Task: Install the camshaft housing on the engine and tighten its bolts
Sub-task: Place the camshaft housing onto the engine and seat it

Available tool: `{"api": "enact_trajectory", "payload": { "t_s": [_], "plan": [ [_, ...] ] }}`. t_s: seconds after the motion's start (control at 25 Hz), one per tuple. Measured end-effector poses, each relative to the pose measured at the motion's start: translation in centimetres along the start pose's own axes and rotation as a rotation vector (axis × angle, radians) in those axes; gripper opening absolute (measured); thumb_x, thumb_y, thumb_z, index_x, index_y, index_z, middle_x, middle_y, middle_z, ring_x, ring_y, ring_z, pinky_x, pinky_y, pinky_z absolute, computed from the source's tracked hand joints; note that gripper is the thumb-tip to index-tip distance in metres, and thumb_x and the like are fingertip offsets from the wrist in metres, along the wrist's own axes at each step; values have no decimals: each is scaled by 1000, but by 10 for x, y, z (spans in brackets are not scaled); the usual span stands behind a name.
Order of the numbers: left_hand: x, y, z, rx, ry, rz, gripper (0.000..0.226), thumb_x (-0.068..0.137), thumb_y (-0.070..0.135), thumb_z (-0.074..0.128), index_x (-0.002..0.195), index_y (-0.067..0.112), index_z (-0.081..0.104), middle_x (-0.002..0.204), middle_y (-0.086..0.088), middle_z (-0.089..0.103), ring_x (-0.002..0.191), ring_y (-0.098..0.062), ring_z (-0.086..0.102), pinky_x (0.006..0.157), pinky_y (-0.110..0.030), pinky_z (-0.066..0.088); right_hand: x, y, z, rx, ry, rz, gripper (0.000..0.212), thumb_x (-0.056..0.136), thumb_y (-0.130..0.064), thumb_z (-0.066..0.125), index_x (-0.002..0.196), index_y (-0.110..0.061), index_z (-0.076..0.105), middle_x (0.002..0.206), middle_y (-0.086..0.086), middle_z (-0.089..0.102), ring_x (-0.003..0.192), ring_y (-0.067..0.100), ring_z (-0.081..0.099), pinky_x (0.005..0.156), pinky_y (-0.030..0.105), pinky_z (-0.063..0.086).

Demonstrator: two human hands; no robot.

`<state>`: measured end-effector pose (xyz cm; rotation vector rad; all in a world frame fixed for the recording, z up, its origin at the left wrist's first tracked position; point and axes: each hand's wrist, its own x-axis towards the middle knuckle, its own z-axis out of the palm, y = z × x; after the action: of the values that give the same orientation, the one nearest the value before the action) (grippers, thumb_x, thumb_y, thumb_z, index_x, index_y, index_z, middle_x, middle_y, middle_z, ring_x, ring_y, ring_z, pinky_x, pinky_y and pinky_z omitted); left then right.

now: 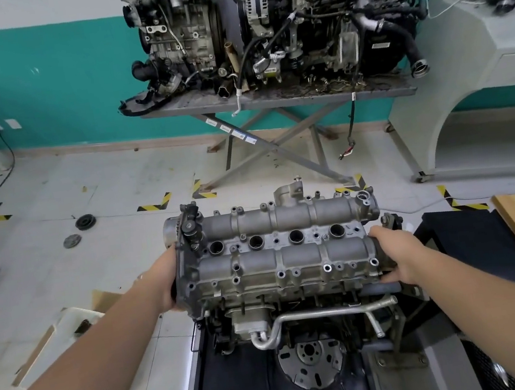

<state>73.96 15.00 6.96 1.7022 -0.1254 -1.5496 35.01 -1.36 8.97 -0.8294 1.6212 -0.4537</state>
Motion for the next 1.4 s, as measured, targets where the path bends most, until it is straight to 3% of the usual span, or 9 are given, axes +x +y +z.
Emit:
{"api": "enact_trajectory", "payload": {
  "t_s": [0.12,0.52,0.72,0.88,1.0,1.08,1.16,1.28,1.4],
  "plan": [
    [-3,-1,1,-2,4,53,40,74,48,68,80,11,80,80,-12,76,65,-33,73,59,-51,58,-1,3,0,-7,12,-6,26,88,-30,62,102,-9,60,100,19,65,91,39,68,70,61,58],
    [-12,-1,5,-24,92,106,27,96,34,52,90,12,64,63,-4,67,44,-18,58,49,-30,51,5,-1,3,-65,33,3,23,92,-32,55,97,-10,58,102,15,60,92,35,62,67,54,60],
    [-16,-2,3,69,115,121,30,100,33,45,99,10,65,75,-5,67,61,-21,59,62,-36,55,10,-1,2,-124,21,-2,23,96,-34,49,97,-11,54,108,15,56,100,36,59,73,57,59],
    [-19,-4,6,-19,163,135,28,101,24,43,110,4,61,68,-4,66,52,-16,57,47,-28,52,13,1,1,-172,37,-13,27,96,-34,46,104,-9,54,109,16,55,97,35,58,66,52,60],
    [-26,-2,12,8,246,141,38,103,36,43,112,5,63,83,-11,72,64,-26,65,56,-35,56,11,2,1,-156,44,-28,34,97,-36,45,108,-6,56,106,14,56,99,33,57,78,54,59],
    [-29,-4,11,271,497,369,47,103,44,40,122,5,59,112,-15,68,93,-30,64,80,-42,53,6,1,-1,-214,36,-79,52,99,-46,43,125,-2,53,116,14,58,108,35,56,92,53,53],
    [-41,-12,13,691,769,788,50,98,48,49,130,10,54,133,-13,55,122,-29,51,103,-48,43,-2,2,-2,-426,148,-289,71,98,-60,34,137,-2,44,134,19,53,121,37,51,102,51,45],
    [-61,-22,44,1356,604,1314,68,83,62,61,136,21,49,141,-3,48,131,-25,44,114,-54,31,-25,3,2,-993,281,-906,81,86,-78,31,142,-21,38,150,11,37,136,30,38,110,51,37],
    [-53,-33,84,1812,379,1041,90,78,73,58,151,39,19,162,3,19,149,-24,20,121,-56,13,-34,8,19,-1500,-53,-1071,109,67,-89,51,152,-36,9,163,4,14,150,31,13,119,59,15]
  ]
}}
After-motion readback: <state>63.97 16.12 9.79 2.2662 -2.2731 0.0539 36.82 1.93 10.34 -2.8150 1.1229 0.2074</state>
